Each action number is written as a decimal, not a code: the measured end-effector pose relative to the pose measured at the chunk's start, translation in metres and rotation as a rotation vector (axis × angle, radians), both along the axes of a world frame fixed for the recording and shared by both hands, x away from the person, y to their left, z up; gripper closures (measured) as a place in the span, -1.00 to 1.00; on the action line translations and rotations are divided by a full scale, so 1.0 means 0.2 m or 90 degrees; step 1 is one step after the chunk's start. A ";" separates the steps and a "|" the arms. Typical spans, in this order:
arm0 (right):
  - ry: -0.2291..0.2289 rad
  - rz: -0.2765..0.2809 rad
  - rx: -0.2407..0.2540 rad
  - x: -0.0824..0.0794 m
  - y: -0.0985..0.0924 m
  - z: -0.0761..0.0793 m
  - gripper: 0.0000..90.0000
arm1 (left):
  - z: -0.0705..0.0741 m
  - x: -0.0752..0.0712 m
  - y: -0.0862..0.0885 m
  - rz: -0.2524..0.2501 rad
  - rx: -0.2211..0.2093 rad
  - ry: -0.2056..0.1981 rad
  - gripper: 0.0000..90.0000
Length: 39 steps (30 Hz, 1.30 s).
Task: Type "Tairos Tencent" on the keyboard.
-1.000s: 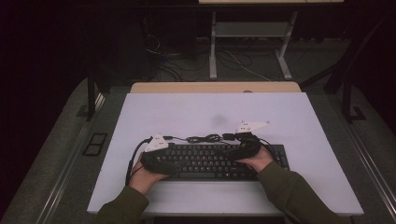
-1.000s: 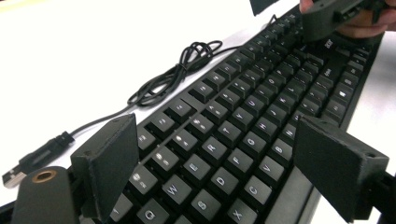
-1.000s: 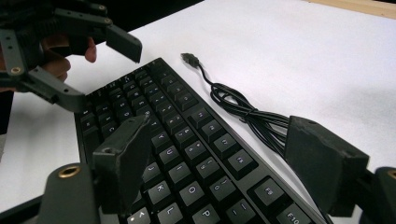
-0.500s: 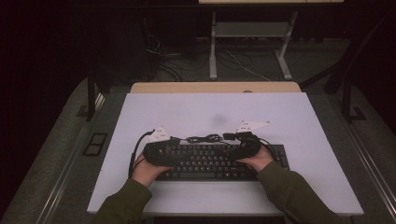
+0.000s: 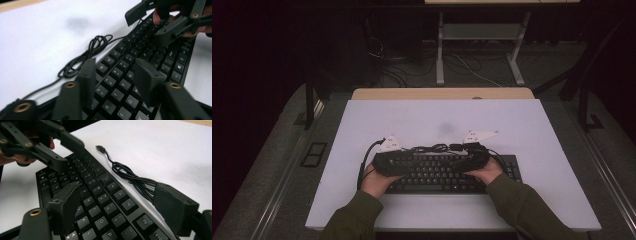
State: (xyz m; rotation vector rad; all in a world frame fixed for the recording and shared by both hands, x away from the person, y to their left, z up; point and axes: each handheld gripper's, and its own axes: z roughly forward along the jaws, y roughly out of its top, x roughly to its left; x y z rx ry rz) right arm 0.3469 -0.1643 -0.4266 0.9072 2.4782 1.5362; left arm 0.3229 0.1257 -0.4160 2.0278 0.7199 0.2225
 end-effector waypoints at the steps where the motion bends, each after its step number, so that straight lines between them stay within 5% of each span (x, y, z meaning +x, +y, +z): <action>1: 0.000 0.000 0.000 0.00 0.00 0.00 -0.52 | -0.01 0.00 0.00 -0.001 0.004 0.004 0.29; 14: -0.003 -0.001 0.000 0.00 0.00 0.00 -0.52 | -0.05 0.00 0.00 -0.014 0.046 0.044 0.97; 39: -0.005 -0.002 -0.004 0.00 0.00 0.00 -0.52 | -0.09 0.01 0.01 -0.006 0.069 0.064 0.97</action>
